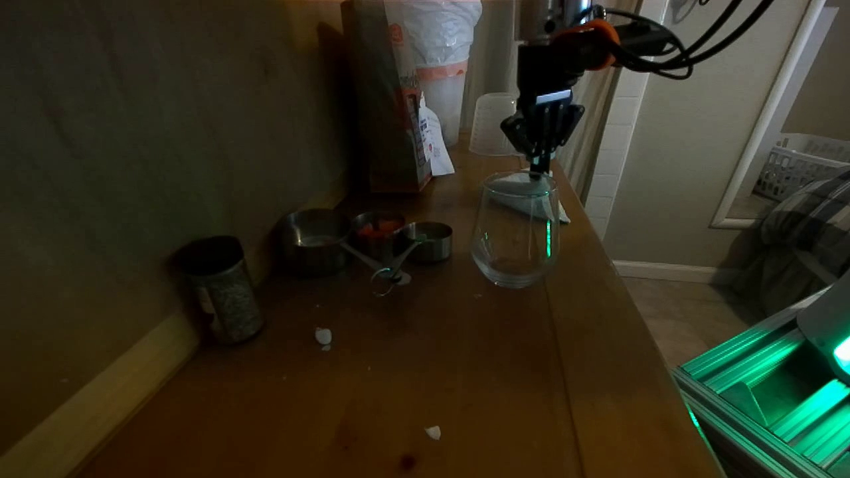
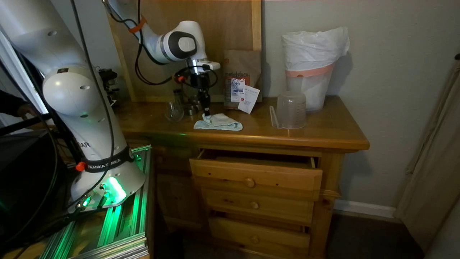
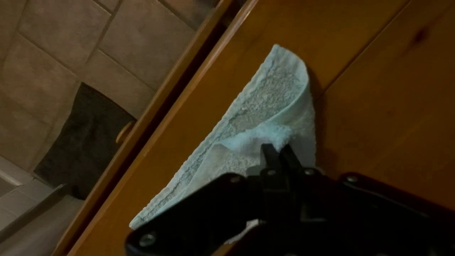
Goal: Fold the towel on the table
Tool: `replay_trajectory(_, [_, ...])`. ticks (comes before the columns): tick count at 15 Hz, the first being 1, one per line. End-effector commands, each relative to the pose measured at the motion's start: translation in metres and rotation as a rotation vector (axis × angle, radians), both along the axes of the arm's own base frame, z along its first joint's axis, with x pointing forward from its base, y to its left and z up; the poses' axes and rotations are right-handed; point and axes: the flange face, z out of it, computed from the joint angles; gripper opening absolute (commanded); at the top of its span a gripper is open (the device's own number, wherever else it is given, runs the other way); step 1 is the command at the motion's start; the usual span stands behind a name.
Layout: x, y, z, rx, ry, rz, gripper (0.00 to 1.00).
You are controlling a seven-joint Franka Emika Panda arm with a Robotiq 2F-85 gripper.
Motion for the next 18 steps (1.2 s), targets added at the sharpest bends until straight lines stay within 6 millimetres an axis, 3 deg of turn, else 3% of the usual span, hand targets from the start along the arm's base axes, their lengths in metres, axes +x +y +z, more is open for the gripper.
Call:
replay_trajectory(1, [-0.001, -0.001, -0.001, 0.028, 0.056, 0.02, 0.38])
replay_trajectory(10, [-0.003, -0.006, 0.008, 0.041, 0.11, 0.042, 0.98])
replay_trajectory(18, [0.0, -0.019, 0.046, 0.072, 0.085, 0.001, 1.0])
